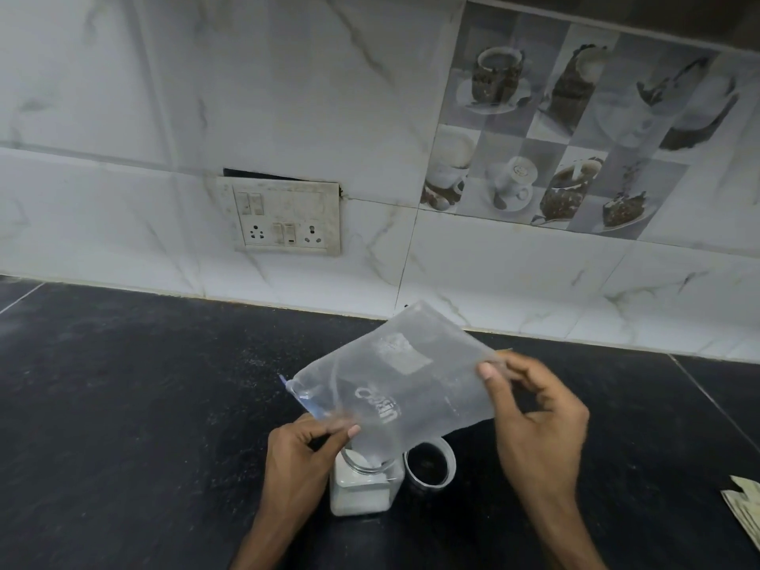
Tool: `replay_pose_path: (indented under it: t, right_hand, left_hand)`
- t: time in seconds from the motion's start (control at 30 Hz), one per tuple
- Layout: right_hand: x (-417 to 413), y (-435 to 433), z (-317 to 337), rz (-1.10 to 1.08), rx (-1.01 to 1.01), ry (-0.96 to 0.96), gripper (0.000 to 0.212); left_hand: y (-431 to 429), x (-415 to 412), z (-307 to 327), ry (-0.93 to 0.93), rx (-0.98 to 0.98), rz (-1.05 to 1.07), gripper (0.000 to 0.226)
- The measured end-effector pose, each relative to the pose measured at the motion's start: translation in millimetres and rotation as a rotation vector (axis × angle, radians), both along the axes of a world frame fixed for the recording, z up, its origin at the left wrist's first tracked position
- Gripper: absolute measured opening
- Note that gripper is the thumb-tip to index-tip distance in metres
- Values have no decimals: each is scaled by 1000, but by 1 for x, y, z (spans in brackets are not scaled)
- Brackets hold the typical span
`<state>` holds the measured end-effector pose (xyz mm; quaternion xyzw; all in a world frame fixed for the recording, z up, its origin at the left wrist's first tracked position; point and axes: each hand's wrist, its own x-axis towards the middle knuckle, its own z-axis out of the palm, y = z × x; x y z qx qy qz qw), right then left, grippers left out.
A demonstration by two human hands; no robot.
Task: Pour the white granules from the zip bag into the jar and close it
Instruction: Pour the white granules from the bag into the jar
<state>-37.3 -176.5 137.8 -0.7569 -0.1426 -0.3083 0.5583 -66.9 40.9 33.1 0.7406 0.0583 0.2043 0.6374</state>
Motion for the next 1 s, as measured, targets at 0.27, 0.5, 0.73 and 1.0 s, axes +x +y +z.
replay_pose_path:
  t: [0.27, 0.5, 0.73, 1.0]
  right_hand:
    - [0, -3, 2, 15, 17, 10, 33]
    - [3, -4, 0, 11, 30, 18, 38]
    - [2, -7, -1, -39, 35, 18, 32]
    - [0, -2, -5, -35, 71, 22, 33]
  left_hand:
    - [1, 0, 1, -12, 12, -1, 43]
    - [1, 0, 2, -8, 21, -7, 41]
    - [1, 1, 2, -21, 34, -3, 42]
    - [1, 1, 2, -20, 48, 9, 45]
